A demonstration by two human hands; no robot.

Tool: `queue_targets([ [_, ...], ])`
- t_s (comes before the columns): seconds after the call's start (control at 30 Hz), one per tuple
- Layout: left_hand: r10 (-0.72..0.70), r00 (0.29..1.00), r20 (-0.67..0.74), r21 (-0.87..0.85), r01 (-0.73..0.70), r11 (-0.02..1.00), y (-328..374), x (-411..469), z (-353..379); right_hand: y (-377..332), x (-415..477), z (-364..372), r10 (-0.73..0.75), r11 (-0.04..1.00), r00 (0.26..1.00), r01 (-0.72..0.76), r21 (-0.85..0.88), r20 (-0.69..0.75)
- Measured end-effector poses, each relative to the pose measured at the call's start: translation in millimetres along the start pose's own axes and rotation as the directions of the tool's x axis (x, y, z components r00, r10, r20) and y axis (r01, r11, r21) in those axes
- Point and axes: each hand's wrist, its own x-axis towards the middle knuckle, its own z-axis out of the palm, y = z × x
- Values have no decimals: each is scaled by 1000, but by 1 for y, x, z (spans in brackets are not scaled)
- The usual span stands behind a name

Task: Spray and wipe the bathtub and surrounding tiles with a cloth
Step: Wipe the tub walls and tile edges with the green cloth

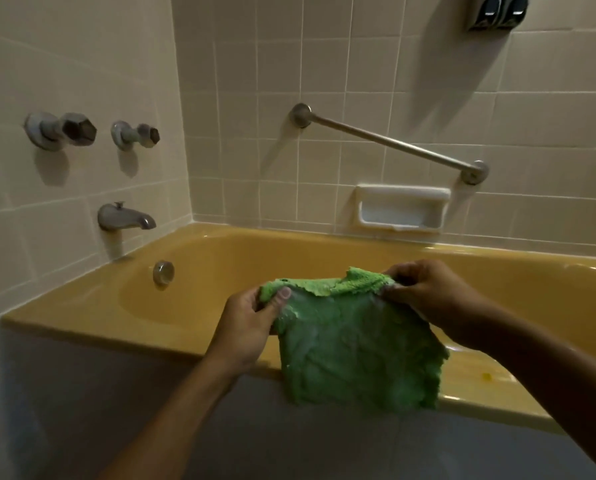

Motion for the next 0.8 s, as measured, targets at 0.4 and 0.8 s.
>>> queue_targets([
  [0.4, 60, 997, -41, 147, -53, 988, 353, 90, 115, -232, -2, -215, -43, 984, 984, 11, -179, -173],
  [0.8, -33, 983, -180, 376, 100, 921, 461, 10, 142, -288, -83, -266, 2, 985, 980, -36, -168, -197],
])
